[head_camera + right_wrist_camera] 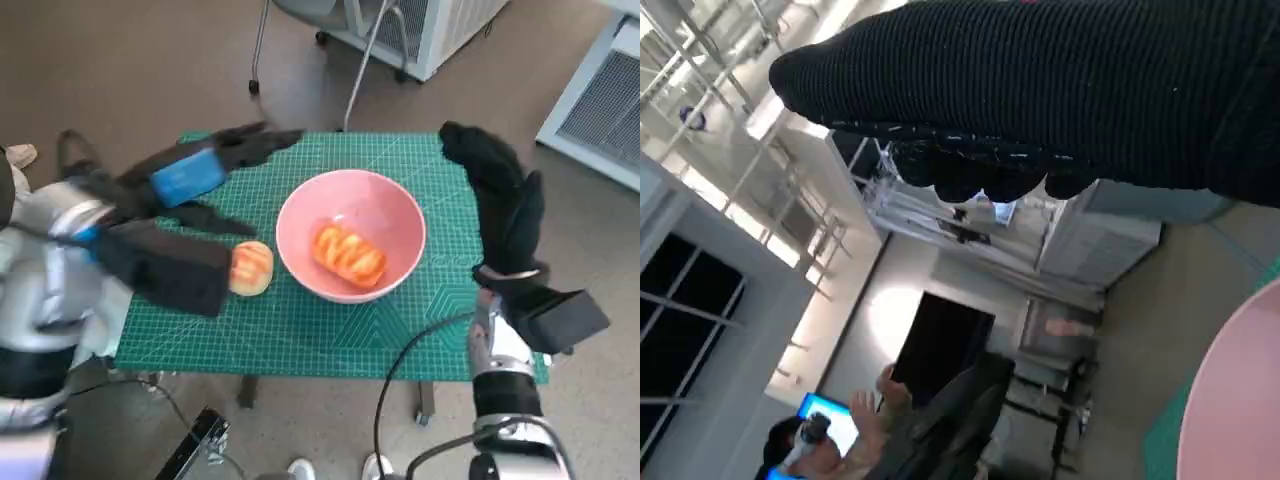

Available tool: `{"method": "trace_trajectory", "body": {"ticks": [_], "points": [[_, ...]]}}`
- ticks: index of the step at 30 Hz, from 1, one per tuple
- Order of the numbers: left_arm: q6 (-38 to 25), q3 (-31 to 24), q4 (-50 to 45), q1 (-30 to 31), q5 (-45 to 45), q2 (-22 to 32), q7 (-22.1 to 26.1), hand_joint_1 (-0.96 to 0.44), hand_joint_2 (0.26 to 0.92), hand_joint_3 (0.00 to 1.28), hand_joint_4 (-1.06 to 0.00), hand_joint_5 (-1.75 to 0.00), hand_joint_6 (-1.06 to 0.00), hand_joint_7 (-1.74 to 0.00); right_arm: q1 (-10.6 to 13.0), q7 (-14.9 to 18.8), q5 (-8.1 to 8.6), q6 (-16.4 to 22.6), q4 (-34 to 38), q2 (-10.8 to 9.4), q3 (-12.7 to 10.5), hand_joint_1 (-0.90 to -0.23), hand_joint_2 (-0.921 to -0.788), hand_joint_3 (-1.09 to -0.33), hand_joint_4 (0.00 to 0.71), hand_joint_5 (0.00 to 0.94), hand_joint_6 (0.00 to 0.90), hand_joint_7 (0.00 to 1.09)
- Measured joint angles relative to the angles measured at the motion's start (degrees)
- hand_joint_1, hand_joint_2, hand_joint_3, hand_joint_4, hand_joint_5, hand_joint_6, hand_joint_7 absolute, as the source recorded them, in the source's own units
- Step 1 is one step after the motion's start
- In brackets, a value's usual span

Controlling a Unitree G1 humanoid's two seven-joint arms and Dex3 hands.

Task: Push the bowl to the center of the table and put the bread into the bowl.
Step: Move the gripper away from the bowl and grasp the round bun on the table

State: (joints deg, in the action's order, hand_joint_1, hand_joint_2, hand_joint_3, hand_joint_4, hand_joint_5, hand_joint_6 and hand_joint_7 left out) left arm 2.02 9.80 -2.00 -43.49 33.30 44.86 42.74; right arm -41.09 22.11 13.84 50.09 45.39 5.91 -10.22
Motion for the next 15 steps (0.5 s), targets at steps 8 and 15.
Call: {"method": "trace_trajectory", "body": {"ticks": [8, 15], "points": [[-2.1, -1.3, -3.9, 4.4, -0.6, 3.0, 3.3, 0.00, 0.809, 0.01, -0.08, -0.02, -0.26, -0.04, -0.7, 0.8, 0.06, -0.4, 0.1, -0.3, 0.0, -0.417, -0.921, -0.636, 0.448, 0.000, 0.142, 0.83], [-3.6, -1.1, -3.5, 6.6, -0.6, 3.2, 4.2, 0.00, 0.811, 0.01, -0.10, -0.01, -0.28, -0.04, -0.9, 1.2, 0.16, -0.7, 0.4, -0.3, 0.0, -0.413, -0.915, -0.650, 0.448, 0.000, 0.141, 0.83]]}}
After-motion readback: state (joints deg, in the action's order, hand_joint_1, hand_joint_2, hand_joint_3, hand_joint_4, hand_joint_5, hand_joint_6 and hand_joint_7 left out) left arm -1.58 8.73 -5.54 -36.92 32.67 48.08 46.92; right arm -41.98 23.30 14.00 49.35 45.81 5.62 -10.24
